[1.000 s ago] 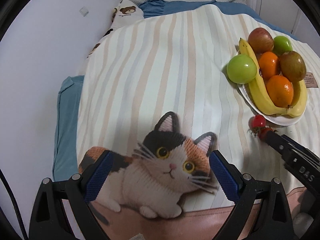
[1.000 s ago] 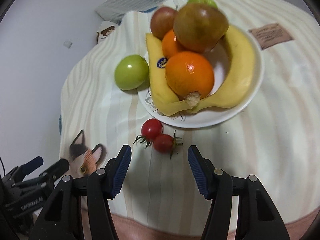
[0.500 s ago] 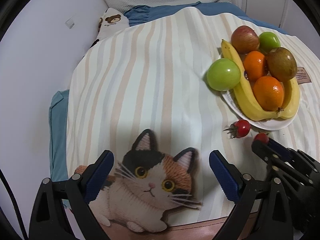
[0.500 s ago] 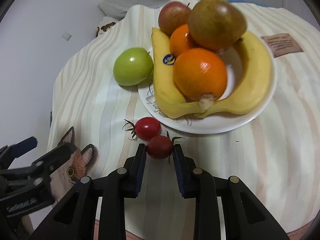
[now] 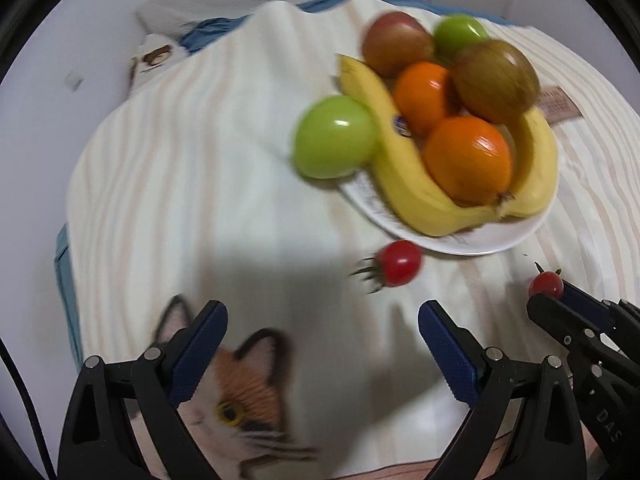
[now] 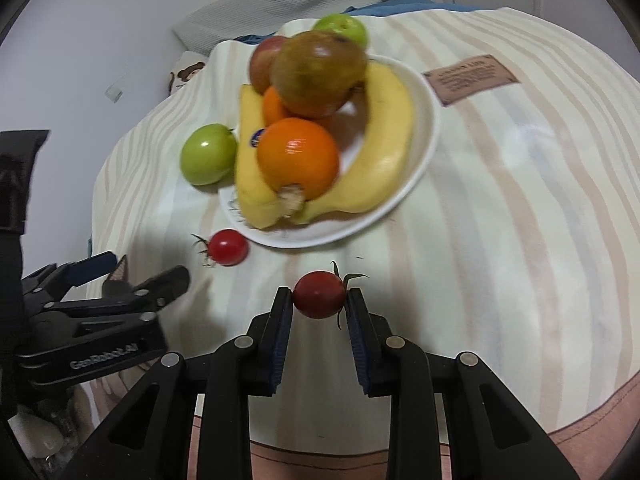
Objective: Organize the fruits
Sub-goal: 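Grasp the other cherry tomato with the left tool while the right tool holds its tomato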
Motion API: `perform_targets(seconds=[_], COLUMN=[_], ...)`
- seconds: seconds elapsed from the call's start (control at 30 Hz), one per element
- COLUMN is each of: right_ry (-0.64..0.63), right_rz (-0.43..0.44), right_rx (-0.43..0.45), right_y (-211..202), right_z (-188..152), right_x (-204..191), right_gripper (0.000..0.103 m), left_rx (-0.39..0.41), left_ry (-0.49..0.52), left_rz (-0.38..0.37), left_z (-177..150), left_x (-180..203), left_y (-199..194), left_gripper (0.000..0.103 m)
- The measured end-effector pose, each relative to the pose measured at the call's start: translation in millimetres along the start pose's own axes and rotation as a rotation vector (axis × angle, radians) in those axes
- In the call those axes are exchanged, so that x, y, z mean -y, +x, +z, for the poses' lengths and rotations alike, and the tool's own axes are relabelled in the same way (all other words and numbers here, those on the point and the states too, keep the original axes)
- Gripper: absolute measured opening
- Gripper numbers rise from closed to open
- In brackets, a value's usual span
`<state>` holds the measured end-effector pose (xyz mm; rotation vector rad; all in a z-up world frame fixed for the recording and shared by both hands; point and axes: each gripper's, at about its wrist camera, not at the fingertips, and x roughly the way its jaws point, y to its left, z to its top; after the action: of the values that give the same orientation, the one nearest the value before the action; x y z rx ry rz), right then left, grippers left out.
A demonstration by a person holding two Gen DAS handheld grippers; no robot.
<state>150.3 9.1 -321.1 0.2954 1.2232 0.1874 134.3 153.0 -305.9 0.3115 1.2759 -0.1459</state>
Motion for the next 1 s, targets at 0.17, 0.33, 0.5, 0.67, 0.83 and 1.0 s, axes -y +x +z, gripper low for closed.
perform_targets(seconds=[0.17,0.33,0.5,0.67,0.83,1.0], right_ry=[0.023,0.034,0.039,0.029,0.013,-0.010], right_rz=[-0.015,-0.024,-0.026,-0.025,-0.010,0.020], right_rx=[-0.001,0.001,-0.003,-0.004,0.004,0.028], right_y=[-3.7,-5.7,-3.3,-4.6,-9.5,-25.4], right_z=[-1.3,0.7,5.0,8.2,16.5,20.8], right_x=[20.9,31.0,33.5,33.2,26.2,20.1], right_gripper=[0.030,0.030,0.030,0.030,0.030,0.030], left_rx=[-0.029,-0.008,-0.002,0.003,-0.013,-0.017], left_ry=[0.083,0.096,0.136,0.121,0.037,-0.087], left_rz=[-0.021,-0.052,-0.074,-0.103,-0.171,-0.286], left_z=[4.6,15.0,22.5,17.1,8.9,3.7], left_x=[25.3,33.6,46.5,52.3,28.2,9.2], left_y=[20.0,27.3,36.4,32.2,20.2,-6.3], left_gripper=[0.098,0.096,0.043,0.027,0.026,0.026])
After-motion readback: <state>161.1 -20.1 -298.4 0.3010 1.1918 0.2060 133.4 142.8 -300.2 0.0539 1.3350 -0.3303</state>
